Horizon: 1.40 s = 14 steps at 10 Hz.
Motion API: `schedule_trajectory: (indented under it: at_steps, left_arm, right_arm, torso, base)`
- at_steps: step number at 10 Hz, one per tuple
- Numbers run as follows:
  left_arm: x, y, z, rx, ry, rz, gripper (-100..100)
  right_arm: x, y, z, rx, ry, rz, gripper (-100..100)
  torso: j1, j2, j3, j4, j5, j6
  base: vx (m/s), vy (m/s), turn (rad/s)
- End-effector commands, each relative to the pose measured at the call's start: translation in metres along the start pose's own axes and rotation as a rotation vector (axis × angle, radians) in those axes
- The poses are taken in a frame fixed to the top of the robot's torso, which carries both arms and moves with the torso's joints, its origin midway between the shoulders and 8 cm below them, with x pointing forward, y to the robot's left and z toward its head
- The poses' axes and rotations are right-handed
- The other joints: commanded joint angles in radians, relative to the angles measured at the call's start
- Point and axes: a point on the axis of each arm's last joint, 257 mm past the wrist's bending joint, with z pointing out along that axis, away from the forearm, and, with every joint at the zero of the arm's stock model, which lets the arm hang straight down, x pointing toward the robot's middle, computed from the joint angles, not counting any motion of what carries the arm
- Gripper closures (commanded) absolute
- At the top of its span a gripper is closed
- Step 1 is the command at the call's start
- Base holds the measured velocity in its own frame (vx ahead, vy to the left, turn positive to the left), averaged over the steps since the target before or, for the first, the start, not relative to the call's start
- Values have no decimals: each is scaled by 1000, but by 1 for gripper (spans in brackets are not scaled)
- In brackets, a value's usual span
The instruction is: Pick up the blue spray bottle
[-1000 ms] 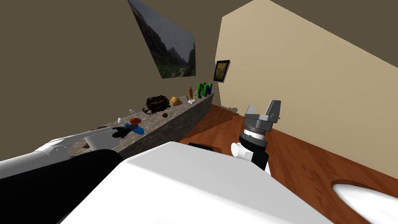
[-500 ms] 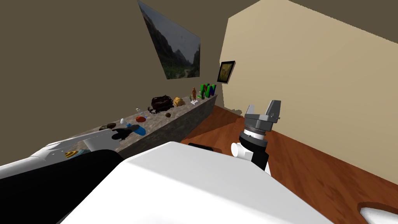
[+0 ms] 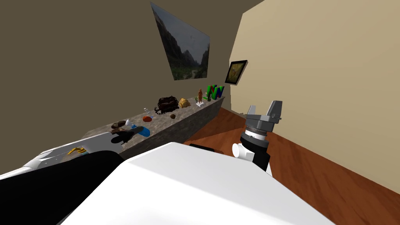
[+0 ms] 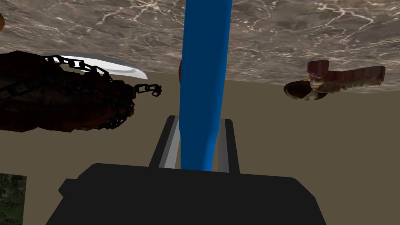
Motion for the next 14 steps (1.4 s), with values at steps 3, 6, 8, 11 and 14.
schedule_trajectory:
  at_steps: [3, 6, 8, 11, 14]
  left_arm:
    - [14, -26, -20, 68, 7, 34, 100]
    - [18, -38, -30, 100, 2, 80, 100]
    - [21, -48, -40, 129, -5, 103, 100]
    - [23, -67, -61, 178, -28, 126, 100]
    - [23, -66, -61, 178, -28, 139, 0]
  right_arm:
    - [0, 0, 0, 0, 0, 0, 0]
    - [0, 0, 0, 0, 0, 0, 0]
    - [0, 0, 0, 0, 0, 0, 0]
    - [0, 0, 0, 0, 0, 0, 0]
    - [0, 0, 0, 0, 0, 0, 0]
  torso:
    - [2, -2, -1, 0, 1, 1]
    - [0, -2, -1, 0, 0, 0]
    - [0, -2, -1, 0, -1, -1]
    - [0, -2, -1, 0, 0, 2]
    - [0, 1, 1, 0, -1, 2]
  base:
    - [108, 44, 211]
    - [100, 13, 153]
    - [105, 19, 199]
    - [107, 20, 196]
    - [44, 8, 45]
